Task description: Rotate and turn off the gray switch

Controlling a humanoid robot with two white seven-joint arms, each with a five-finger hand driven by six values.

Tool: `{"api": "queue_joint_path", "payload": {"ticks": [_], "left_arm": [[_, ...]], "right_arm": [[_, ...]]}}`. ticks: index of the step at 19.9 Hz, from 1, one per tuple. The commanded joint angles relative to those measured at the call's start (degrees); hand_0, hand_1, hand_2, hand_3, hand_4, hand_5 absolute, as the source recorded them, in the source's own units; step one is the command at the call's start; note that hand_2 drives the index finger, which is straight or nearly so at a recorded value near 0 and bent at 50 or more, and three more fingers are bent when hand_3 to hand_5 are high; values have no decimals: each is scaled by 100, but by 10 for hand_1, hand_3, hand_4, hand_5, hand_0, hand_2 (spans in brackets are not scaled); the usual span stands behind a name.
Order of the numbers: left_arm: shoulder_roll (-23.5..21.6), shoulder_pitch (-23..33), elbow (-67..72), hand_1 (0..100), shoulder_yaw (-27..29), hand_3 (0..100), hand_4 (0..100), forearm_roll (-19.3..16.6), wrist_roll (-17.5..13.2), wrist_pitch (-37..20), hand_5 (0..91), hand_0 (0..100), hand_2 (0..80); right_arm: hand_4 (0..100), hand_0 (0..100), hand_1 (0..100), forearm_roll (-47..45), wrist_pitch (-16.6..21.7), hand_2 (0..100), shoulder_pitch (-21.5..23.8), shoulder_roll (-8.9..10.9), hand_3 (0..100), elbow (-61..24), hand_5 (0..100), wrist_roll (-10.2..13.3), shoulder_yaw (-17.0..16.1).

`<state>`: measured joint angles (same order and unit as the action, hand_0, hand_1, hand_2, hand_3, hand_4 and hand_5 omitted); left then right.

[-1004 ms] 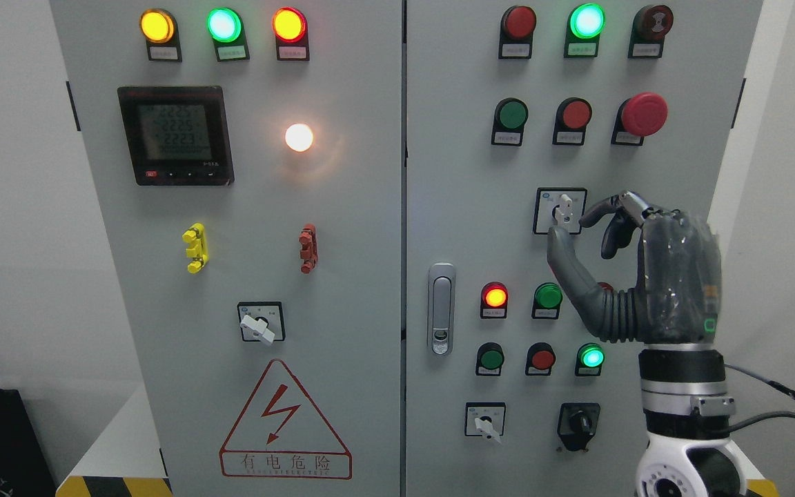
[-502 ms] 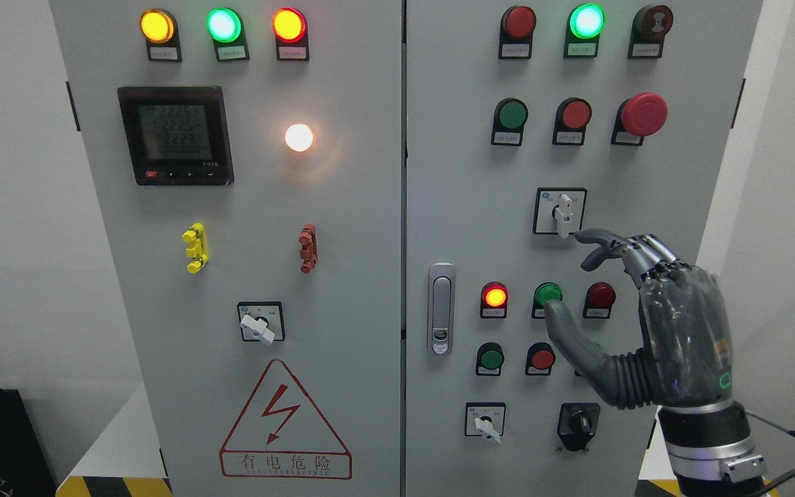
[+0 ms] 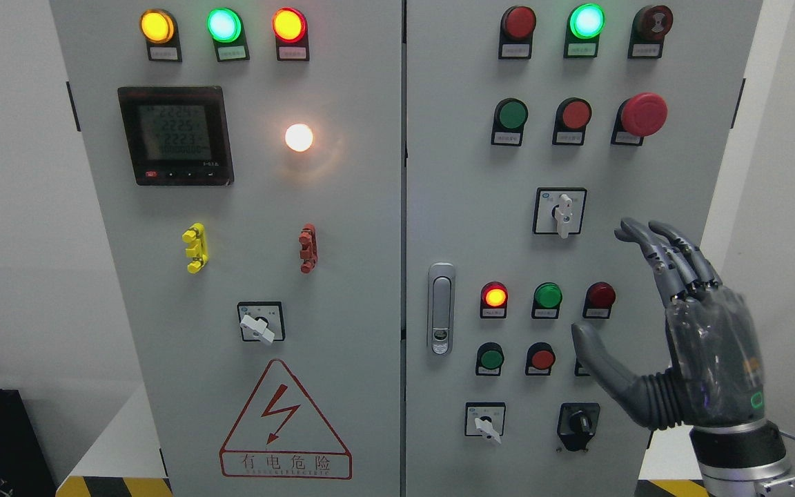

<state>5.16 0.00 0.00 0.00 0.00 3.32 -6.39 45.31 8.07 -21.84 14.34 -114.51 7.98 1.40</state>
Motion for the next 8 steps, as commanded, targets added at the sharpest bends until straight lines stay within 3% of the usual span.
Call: {"api": "queue_joint_path", "payload": {"ticks": [1, 8], "left_arm": [[3, -53, -141, 389, 44, 0, 0, 114, 2, -3, 0, 120, 0], [-6, -53, -141, 389, 44, 0, 0, 114, 2, -3, 0, 120, 0]], "right_arm": [[0, 275, 245, -22, 10, 85, 180, 157, 117, -97, 0, 2, -8], [0, 264, 254, -22, 1, 83, 242, 113, 116, -106, 0, 1, 0]]}}
